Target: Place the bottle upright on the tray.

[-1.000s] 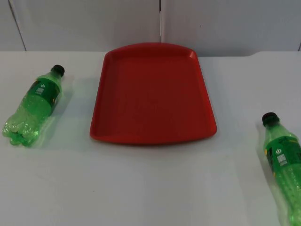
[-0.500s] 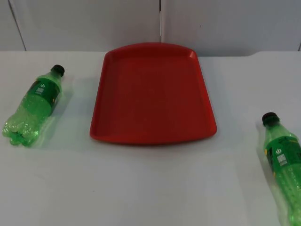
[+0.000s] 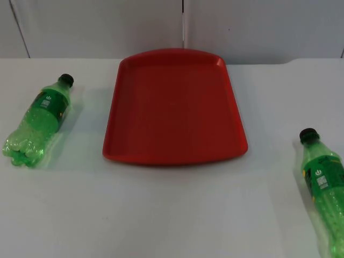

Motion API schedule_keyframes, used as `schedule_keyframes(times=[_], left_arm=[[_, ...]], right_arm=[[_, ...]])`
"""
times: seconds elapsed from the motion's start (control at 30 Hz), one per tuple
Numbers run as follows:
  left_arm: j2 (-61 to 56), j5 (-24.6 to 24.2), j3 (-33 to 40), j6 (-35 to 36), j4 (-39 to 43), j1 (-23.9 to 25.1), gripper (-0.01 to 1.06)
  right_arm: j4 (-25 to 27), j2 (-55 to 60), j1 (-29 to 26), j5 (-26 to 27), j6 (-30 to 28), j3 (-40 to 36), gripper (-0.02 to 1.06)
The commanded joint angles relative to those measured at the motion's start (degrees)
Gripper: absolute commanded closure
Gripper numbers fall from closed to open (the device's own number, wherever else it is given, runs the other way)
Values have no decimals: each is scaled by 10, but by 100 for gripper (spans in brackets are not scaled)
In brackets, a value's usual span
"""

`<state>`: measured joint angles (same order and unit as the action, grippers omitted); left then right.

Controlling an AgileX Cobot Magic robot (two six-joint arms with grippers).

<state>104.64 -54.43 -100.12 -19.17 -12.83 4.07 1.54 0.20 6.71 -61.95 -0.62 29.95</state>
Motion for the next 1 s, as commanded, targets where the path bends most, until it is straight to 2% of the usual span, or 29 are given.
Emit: schedule_keyframes(times=[0.0, 0.13, 0.43, 0.83, 0.97], left_arm=[[28, -23, -36, -10, -15, 7, 14], [84, -54, -99, -18, -11, 14, 14], [185, -100, -173, -19, -2, 14, 14], [240, -106, -178, -11, 2, 2, 14], [257, -111, -178, 32, 55, -25, 14]], right_arm=[[1, -2, -5, 2, -5, -5, 0], [1, -2, -5, 2, -5, -5, 0], [1, -2, -5, 2, -5, -5, 0], [1, -2, -5, 2, -5, -5, 0], [1, -2, -5, 2, -5, -5, 0]])
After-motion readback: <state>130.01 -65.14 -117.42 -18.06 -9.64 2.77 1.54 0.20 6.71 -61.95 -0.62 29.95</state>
